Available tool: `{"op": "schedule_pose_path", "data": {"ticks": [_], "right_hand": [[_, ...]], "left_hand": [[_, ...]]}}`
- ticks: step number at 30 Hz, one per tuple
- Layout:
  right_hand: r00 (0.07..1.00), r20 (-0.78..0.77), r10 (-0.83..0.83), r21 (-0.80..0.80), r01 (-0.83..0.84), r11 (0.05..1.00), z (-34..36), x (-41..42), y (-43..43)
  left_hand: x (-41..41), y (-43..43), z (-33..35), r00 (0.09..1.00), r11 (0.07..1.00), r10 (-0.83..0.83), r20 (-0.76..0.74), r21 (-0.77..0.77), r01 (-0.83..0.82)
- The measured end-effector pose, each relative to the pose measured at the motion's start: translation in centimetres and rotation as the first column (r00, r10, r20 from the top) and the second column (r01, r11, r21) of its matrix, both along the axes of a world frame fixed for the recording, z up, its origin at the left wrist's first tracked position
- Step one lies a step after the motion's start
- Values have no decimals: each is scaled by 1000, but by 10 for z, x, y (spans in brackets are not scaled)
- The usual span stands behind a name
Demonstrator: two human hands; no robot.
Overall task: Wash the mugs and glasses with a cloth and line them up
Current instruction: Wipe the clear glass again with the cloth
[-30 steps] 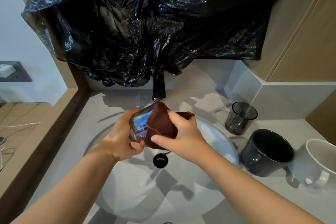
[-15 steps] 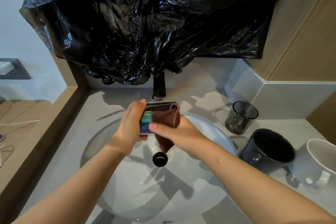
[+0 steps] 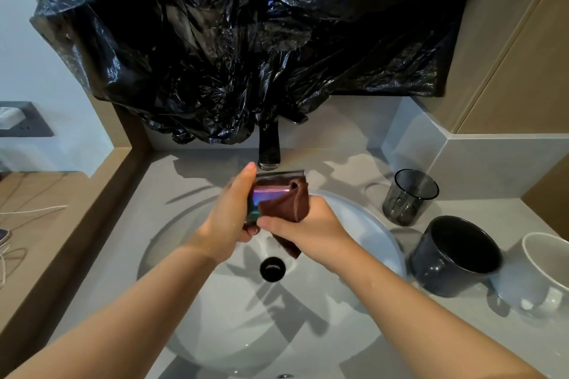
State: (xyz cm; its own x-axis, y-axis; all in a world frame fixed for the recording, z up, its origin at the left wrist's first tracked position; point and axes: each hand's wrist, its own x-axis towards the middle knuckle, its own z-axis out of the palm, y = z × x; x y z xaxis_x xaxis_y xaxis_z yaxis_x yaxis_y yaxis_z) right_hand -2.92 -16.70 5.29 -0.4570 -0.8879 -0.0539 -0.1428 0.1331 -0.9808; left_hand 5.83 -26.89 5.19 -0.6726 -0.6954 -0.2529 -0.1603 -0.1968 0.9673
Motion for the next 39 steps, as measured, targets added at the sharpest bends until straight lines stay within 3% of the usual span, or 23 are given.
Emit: {"op": "schedule_pose_path", "data": {"ticks": [2,4,6,8,10,12,13,15,16,18,20,22,23,25,26,28,29,31,33,35,36,37,39], "right_hand": [[928,369,-58,-6,65,998,2,0,-3],[788,614,-49,16,50,999,5,-5,-4],[769,638,-32,29,18,999,10,-8,-2],[852,522,-40,-2,48,999,9,-10,-2],[951,297,-82,-35,97,995,8,-8,-1],[987,131,-90,-31,94,995,6,-3,-1],[989,112,-99,-29,103,994,5,-1,-3],[973,171,-155,-26,162,987,2,1,-6],[944,268,-193,-10,203,979,0,-1,-9],[812,533,-238,62,243,968,3,-5,-10],[736,626,-259,111,244,963,8,-10,-9],[758,575,-308,94,313,945,9,-10,-8],[780,525,-339,61,363,930,7,-9,-8],[844,381,-377,-21,415,909,6,-5,-6],[875,311,-370,-47,403,914,5,-2,-5],[919,235,-316,-31,332,943,1,2,-4],[934,225,-278,-8,288,958,1,3,-3],[930,299,-214,43,210,977,1,1,-3],[862,465,-203,104,175,979,2,-6,-3],[817,543,-193,128,147,981,4,-9,-2],[824,531,-198,118,159,980,2,-9,-4],[845,487,-221,104,195,975,1,-9,-5],[899,343,-271,44,273,961,1,-3,-5]], "left_hand": [[-2,0,-9,993,896,96,-72,-428,-118],[5,-9,-23,998,596,16,-64,-801,-61],[9,-17,-33,997,473,-64,-42,-881,-7],[11,-14,-27,984,694,-161,-77,-717,57],[14,-12,-11,972,949,-222,-77,-245,197],[12,-12,-1,974,973,-227,6,51,226],[9,-9,3,982,979,-187,31,82,184],[3,-2,5,999,996,-25,48,-84,29],[2,1,3,998,956,52,24,-290,-43],[6,3,-7,998,634,57,25,-773,-17],[11,-3,-14,993,377,27,113,-921,94],[11,-6,-16,989,462,-60,132,-875,145],[12,-4,-14,986,624,-124,114,-763,167],[11,-2,-6,976,953,-215,30,-212,217],[11,-3,-4,972,969,-233,8,84,232],[8,-2,-2,981,939,-196,-8,287,190],[7,-2,-1,986,962,-164,15,224,157],[6,0,-4,998,987,-46,48,-151,53],[11,-4,-14,998,734,-21,62,-677,57],[17,-11,-26,989,452,-96,116,-880,148],[19,-12,-29,984,461,-145,105,-872,161],[20,-9,-27,980,588,-181,81,-790,173],[21,-2,-13,973,928,-231,-5,-301,219]]}}
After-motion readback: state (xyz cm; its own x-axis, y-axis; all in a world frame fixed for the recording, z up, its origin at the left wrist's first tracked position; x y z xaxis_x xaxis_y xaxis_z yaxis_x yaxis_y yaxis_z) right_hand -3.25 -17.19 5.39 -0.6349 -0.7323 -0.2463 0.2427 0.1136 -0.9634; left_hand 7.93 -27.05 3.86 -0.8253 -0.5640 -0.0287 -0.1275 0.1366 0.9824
